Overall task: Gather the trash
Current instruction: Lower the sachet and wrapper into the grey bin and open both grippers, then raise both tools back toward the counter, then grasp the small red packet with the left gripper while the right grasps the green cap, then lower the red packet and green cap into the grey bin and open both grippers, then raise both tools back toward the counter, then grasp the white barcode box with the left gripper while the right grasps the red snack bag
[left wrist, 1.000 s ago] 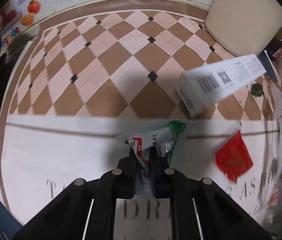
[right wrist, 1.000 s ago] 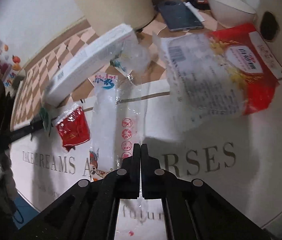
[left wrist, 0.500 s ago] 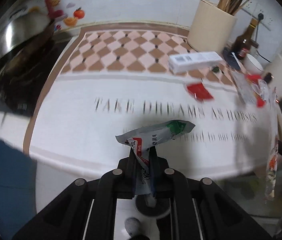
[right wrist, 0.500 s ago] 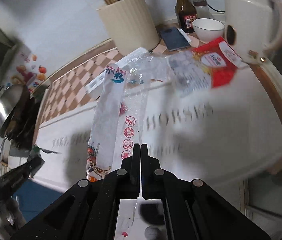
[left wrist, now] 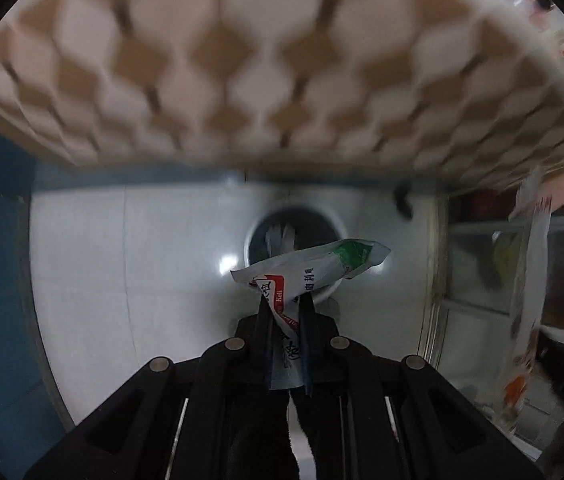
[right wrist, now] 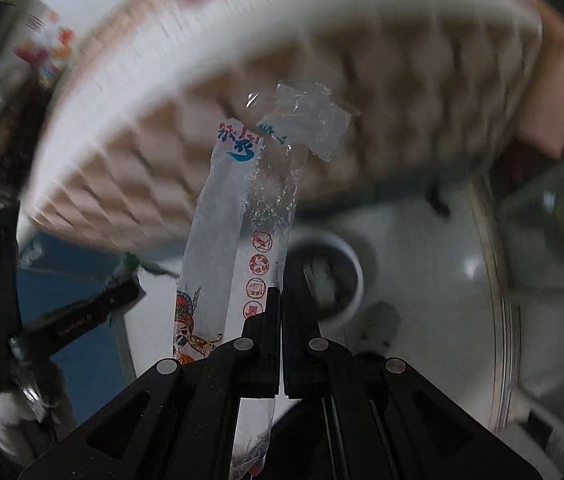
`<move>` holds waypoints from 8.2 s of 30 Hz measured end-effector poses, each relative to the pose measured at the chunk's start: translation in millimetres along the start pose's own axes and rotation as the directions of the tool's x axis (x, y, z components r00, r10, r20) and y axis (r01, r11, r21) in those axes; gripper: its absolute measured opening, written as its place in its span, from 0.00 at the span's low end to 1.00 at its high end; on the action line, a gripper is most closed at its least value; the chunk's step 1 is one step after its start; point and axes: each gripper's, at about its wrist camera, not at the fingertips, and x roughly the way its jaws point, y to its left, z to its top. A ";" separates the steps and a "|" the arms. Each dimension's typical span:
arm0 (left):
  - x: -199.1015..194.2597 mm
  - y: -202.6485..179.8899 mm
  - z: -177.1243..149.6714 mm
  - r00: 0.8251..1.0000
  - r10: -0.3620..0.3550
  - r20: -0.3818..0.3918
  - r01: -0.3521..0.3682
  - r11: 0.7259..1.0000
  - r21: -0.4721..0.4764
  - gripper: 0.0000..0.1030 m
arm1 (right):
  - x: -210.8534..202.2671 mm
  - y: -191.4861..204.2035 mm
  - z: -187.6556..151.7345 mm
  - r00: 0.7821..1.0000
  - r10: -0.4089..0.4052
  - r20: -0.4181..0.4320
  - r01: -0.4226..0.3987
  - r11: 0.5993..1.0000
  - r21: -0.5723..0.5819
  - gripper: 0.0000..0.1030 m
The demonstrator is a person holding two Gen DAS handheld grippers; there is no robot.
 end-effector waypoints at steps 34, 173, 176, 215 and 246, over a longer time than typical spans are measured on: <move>250.7 35.1 -2.2 0.974 0.225 -0.037 -0.225 0.974 -0.003 1.00 | 378.0 -107.9 -45.8 0.943 -0.212 -0.258 0.209 0.977 -0.039 1.00; 259.4 -3.9 33.5 0.991 0.050 -0.123 -0.050 0.999 0.001 0.05 | 337.3 -90.8 -10.1 0.976 0.050 -0.214 -0.036 0.997 0.070 0.26; 296.3 -2.5 30.0 0.983 0.114 -0.146 -0.112 0.994 0.020 0.05 | 386.2 -111.3 -17.9 0.963 0.038 -0.268 -0.015 0.996 0.089 0.31; -134.6 -49.9 -108.9 0.965 0.187 0.186 -0.190 0.982 -0.006 1.00 | -80.2 0.8 -51.4 0.986 -0.166 0.034 0.169 0.972 -0.164 1.00; -288.5 -86.0 100.2 0.783 0.267 0.562 -0.329 0.944 0.010 1.00 | -199.5 18.9 141.4 0.968 0.040 0.249 -0.081 0.984 0.158 1.00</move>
